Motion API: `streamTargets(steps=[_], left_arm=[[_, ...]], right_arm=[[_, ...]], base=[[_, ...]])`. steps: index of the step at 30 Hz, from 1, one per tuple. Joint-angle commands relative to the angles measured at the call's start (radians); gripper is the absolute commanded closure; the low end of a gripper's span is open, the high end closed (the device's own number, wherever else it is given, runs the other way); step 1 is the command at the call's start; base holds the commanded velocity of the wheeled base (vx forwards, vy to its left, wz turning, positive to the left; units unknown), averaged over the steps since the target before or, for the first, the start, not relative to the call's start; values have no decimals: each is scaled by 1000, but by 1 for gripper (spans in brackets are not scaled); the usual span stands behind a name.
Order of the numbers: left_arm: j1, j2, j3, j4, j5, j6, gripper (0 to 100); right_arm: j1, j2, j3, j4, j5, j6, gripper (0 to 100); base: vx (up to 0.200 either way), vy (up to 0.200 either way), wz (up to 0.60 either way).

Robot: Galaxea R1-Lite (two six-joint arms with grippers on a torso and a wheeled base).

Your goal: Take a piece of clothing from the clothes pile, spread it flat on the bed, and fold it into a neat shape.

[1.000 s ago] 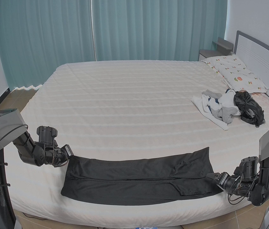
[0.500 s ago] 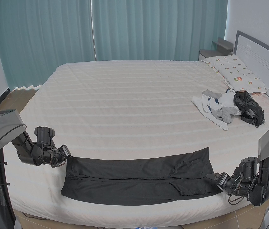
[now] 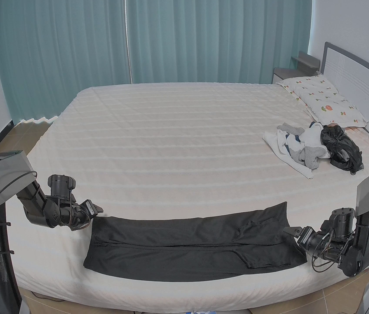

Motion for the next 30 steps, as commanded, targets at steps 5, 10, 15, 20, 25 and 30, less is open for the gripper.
streamTargets(steps=[5, 10, 15, 20, 25, 30], left_arm=[[14, -7, 4, -5, -11, -16, 0], [19, -10, -3, -7, -31, -73, 0], [23, -14, -2, -7, -48, -76, 0], [22, -14, -2, -5, -48, -76, 0], [22, -14, 0, -7, -48, -74, 0], [22, -14, 0, -7, -48, -74, 0]], right_arm=[[-14, -7, -171, 12, 13, -20, 0], [17, 48, -268, 62, 55, -186, 0], [40, 62, -388, 195, 78, -309, 0], [20, 65, -472, 319, 85, -316, 0], [2, 94, -512, 344, 93, -326, 0], [9, 113, -513, 347, 113, -326, 0]], base=[[0, 0, 0], [0, 0, 0], [0, 0, 0], [0, 0, 0], [0, 0, 0], [0, 0, 0]])
